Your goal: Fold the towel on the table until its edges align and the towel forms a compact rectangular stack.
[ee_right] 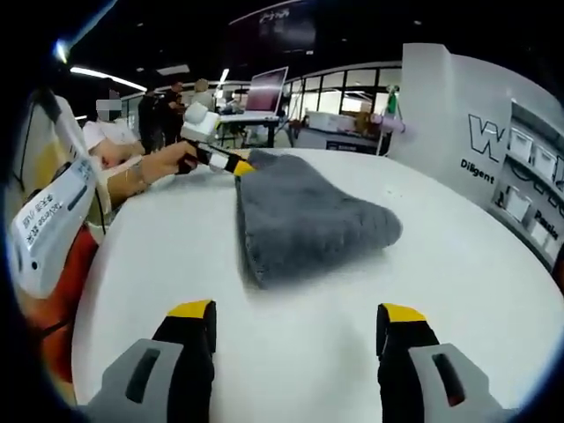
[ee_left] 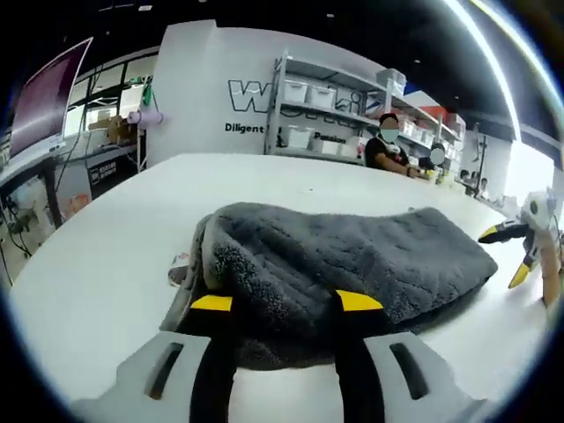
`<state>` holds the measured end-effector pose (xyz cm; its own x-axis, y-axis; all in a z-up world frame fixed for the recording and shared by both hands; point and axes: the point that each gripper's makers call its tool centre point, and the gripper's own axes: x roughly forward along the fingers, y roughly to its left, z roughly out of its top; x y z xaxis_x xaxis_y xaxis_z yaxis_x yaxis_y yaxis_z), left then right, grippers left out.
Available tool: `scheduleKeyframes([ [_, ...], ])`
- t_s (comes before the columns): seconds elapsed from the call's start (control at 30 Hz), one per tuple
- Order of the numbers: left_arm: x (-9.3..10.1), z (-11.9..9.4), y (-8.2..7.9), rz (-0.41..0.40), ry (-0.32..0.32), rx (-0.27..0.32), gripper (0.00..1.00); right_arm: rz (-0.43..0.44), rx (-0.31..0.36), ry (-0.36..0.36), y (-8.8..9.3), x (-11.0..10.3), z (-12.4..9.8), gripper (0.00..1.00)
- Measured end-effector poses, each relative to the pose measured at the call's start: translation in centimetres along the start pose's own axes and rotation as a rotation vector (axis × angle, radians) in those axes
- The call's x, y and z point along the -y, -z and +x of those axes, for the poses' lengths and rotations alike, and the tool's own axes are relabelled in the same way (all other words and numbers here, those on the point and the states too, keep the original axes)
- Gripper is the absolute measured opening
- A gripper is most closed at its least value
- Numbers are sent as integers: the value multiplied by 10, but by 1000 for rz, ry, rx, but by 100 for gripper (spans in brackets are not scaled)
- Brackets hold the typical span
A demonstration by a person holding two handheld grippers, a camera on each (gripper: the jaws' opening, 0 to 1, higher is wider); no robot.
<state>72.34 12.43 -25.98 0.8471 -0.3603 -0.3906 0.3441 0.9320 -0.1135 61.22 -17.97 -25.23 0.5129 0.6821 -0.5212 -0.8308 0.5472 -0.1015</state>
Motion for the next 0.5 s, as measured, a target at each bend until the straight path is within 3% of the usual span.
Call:
scheduleKeyframes([
  [0.5, 48, 7, 4, 27, -25, -32, 44, -7, -3, -3, 0, -2, 1, 75],
])
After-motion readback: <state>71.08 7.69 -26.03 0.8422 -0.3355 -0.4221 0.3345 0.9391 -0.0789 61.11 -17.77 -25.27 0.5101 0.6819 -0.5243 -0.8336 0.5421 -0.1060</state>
